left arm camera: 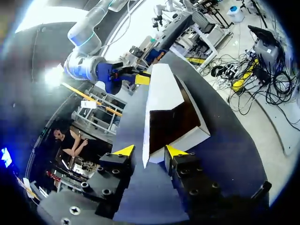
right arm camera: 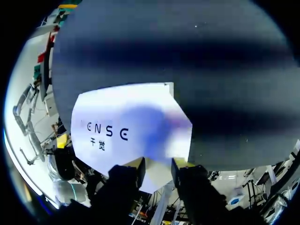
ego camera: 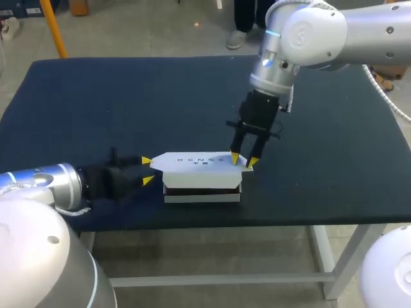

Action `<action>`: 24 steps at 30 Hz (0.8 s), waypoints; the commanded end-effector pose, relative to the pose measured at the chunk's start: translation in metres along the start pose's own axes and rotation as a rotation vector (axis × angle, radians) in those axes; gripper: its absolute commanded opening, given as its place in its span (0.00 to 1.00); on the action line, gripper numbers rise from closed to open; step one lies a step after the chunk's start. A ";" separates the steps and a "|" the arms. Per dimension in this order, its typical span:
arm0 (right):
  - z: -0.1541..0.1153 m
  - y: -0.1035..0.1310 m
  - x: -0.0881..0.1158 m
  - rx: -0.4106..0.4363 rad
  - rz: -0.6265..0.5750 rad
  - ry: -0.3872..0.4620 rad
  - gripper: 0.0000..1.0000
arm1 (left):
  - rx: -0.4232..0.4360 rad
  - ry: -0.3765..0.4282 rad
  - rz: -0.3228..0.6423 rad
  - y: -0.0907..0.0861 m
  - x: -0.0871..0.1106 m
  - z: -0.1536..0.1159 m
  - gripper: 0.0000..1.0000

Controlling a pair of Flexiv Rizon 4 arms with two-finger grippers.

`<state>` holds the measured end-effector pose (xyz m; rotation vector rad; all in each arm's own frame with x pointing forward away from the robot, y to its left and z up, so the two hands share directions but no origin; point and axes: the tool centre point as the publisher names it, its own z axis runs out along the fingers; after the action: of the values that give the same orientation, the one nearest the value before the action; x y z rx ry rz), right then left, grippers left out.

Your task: Assemble the packaging by folding the flat box into shape, placing the metal phone stand inside, and closing the box properly

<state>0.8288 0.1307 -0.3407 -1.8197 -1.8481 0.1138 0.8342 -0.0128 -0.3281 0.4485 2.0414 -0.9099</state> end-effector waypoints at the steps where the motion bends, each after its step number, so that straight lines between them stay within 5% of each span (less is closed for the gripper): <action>1: 0.002 -0.002 -0.002 -0.006 -0.002 0.008 0.41 | -0.010 0.156 -0.090 0.004 -0.019 -0.032 0.95; 3: 0.002 -0.002 -0.002 -0.007 -0.004 0.013 0.41 | 0.044 0.214 -0.146 0.005 -0.027 -0.042 1.00; 7: 0.003 -0.002 -0.002 -0.005 -0.006 0.018 0.42 | 0.009 0.327 -0.260 0.010 -0.036 -0.049 1.00; 9: 0.003 -0.002 -0.002 -0.005 -0.006 0.017 0.41 | -0.136 0.354 -0.289 0.015 -0.043 -0.049 1.00; 10: 0.003 -0.002 -0.002 -0.005 -0.006 0.016 0.42 | -0.282 0.353 -0.265 0.018 -0.045 -0.048 1.00; 24: 0.005 0.002 0.001 0.004 -0.009 0.019 0.41 | -0.256 0.349 -0.308 0.018 -0.048 -0.047 1.00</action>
<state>0.8262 0.1318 -0.3441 -1.8101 -1.8425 0.0901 0.8432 0.0368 -0.2813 0.1799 2.5122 -0.7345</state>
